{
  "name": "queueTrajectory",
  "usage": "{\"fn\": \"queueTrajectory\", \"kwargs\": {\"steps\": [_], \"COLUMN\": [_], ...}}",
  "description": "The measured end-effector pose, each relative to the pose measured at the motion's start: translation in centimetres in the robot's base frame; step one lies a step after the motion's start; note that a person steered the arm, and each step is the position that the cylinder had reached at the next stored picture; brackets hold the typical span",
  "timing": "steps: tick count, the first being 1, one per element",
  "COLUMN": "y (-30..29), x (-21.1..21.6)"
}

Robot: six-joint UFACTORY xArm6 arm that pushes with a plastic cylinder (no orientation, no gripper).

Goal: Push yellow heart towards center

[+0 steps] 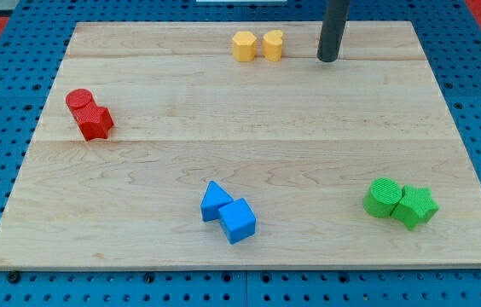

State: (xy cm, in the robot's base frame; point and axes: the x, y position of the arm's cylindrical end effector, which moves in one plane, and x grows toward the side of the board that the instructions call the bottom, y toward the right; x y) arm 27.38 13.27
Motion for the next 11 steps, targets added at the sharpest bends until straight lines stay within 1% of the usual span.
{"fn": "queueTrajectory", "kwargs": {"steps": [1, 2, 3, 5, 6, 8, 10, 11], "y": [0.3, -0.3, -4.6, -6.4, -7.7, -8.2, -10.5, -11.4], "x": [-2.4, -5.9, -7.2, -6.7, -4.3, -3.2, 2.4, 6.0]}}
